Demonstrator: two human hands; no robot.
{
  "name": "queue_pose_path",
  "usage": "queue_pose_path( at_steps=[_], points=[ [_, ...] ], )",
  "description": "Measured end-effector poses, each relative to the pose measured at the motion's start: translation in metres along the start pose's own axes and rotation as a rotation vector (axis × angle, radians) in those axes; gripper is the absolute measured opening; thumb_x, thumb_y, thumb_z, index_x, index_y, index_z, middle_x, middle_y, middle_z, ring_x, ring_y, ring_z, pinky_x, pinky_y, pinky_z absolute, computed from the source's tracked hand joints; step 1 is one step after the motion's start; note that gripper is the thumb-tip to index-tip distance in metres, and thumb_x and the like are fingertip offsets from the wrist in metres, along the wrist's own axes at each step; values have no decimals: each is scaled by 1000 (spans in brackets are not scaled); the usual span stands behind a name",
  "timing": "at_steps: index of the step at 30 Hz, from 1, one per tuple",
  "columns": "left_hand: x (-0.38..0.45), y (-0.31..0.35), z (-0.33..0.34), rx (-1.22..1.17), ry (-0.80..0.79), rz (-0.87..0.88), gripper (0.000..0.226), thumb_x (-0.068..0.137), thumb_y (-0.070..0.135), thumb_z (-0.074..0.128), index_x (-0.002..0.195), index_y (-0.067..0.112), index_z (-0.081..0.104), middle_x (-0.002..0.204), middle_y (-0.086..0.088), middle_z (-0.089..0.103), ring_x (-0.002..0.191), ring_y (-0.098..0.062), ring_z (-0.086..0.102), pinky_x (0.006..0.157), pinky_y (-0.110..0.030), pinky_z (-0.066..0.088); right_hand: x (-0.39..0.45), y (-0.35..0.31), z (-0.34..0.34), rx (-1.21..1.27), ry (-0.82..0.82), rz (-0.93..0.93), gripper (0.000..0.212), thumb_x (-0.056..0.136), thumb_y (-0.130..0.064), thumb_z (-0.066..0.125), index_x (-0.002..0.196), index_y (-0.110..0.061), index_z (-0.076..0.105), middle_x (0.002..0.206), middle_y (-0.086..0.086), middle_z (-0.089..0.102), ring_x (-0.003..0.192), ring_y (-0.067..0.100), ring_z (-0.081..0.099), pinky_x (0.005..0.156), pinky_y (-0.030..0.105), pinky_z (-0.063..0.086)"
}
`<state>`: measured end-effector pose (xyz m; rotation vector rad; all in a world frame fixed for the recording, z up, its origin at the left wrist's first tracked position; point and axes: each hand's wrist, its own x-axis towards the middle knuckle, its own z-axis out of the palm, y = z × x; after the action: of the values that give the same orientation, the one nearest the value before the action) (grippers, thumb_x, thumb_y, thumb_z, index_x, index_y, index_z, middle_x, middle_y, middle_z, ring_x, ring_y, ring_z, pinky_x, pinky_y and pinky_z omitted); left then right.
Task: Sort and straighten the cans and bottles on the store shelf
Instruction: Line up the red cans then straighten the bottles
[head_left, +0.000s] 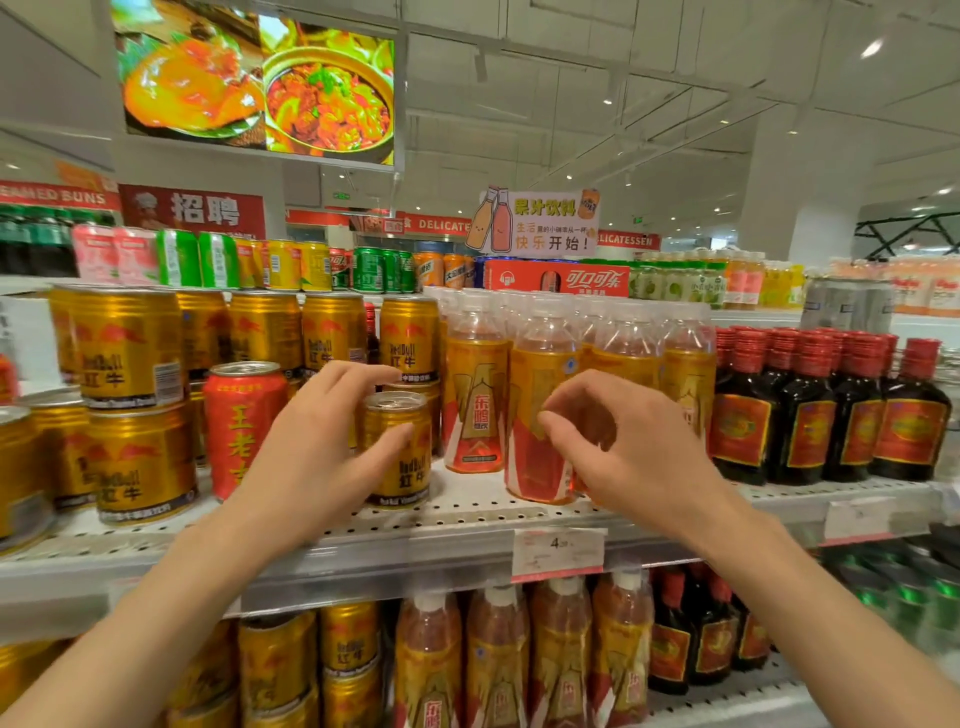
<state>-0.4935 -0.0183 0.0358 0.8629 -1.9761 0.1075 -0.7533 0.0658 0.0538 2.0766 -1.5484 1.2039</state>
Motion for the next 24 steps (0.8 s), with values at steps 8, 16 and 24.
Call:
queue_pose_path(
  at_steps=[8,16,24],
  points=[
    [-29,-25,-2,-23,-48,-52,63,88,40,71,144,27,46,132,12,52,111,1,52,85,-7,38,38,-33,60,81,-265,-1,34,95,-45,63,126,-33,58,110,-14,58,84,-3,57,78,19,48],
    [-51,-51,-39,64,75,-133,54,85,23,76,134,22,53,99,10,58,73,-1,60,58,-11,46,46,-47,91,228,-311,70,43,91,-50,66,130,-36,52,121,-11,61,79,11,72,80,38,62],
    [-64,-74,-55,78,99,-146,47,87,18,74,130,21,55,98,10,56,77,-3,60,60,-17,50,52,-67,110,203,-275,80,46,94,-48,63,136,-34,51,115,-17,59,85,6,67,82,31,59]
  ],
)
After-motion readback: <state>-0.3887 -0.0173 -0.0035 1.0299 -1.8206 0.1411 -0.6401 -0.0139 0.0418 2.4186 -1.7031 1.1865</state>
